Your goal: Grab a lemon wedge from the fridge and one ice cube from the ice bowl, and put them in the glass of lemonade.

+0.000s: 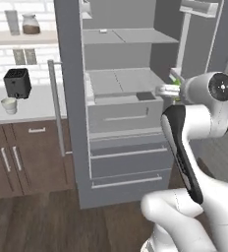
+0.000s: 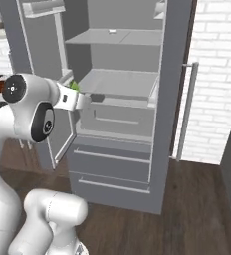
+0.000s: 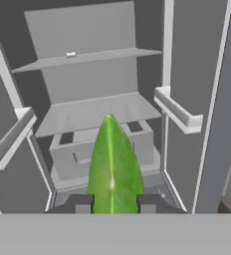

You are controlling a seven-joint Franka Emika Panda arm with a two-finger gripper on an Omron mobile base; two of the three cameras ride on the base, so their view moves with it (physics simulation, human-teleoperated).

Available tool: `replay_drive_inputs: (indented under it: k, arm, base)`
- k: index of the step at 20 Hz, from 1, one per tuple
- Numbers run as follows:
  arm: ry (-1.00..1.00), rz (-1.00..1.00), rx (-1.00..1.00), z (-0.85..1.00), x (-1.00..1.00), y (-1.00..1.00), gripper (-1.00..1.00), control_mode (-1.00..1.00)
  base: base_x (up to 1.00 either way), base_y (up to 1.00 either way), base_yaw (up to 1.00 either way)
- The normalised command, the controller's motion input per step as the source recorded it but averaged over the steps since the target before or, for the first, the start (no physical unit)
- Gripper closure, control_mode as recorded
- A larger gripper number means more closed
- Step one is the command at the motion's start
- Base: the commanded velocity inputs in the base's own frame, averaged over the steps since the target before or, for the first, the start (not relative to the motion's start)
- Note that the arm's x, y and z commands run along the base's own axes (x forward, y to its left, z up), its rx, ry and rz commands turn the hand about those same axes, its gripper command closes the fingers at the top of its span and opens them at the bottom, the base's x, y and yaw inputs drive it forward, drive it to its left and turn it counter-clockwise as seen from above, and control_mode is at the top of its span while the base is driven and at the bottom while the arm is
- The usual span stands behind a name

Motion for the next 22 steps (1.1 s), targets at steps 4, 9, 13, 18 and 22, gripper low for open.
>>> replay_drive_inputs:
  k: [4,9,13,18,22]
  arm:
    - [0.0,0.0,0.0,0.0,0.0,0.0,1.0,1.0]
    - [0.0,0.0,0.0,0.0,0.0,0.0,1.0,1.0]
    - [0.0,0.0,0.0,0.0,0.0,0.0,1.0,1.0]
    - [0.0,0.0,0.0,0.0,0.0,0.0,1.0,1.0]
    - [0.0,0.0,0.0,0.0,0.0,0.0,1.0,1.0]
  base:
    - [-0.4,0.96,-0.01]
    - [-0.01,1.0,-0.05]
    - [0.07,1.0,-0.12]
    - [0.14,1.0,0.0]
    - [0.23,1.0,0.46]
